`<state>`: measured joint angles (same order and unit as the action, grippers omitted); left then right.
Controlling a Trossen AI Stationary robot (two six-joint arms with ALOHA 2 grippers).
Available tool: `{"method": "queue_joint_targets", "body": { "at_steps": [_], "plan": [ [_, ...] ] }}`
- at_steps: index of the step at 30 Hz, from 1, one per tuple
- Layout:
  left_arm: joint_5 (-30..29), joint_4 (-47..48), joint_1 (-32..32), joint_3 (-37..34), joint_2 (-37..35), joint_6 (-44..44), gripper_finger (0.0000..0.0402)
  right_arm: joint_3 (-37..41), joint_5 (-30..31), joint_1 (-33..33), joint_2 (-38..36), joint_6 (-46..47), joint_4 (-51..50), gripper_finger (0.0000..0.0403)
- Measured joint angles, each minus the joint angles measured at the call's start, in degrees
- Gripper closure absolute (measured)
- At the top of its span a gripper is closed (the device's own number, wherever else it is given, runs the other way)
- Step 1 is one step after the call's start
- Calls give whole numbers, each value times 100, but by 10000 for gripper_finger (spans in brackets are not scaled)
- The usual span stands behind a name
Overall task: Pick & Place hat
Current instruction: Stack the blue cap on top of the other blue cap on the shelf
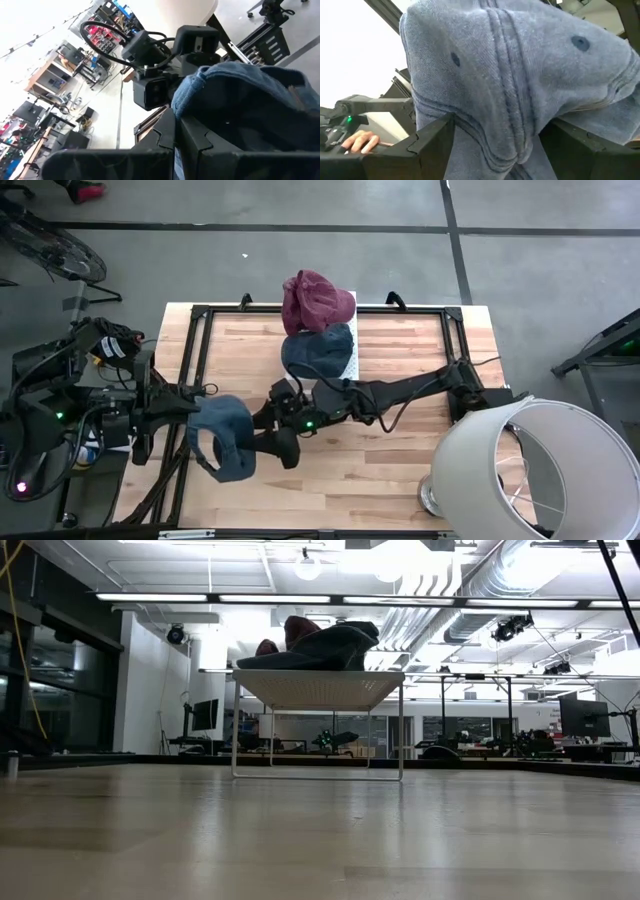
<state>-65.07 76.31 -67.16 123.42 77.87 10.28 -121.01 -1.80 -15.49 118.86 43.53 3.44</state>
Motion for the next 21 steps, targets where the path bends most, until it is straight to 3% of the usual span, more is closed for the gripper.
{"method": "queue_joint_targets", "body": {
  "at_steps": [10,21],
  "plan": [
    [14,-504,0,-2,0,546,402,0,-12,130,57,-27,-234,143],
    [167,-627,0,-4,0,752,402,0,-218,230,57,-199,-243,254]
  ]
}}
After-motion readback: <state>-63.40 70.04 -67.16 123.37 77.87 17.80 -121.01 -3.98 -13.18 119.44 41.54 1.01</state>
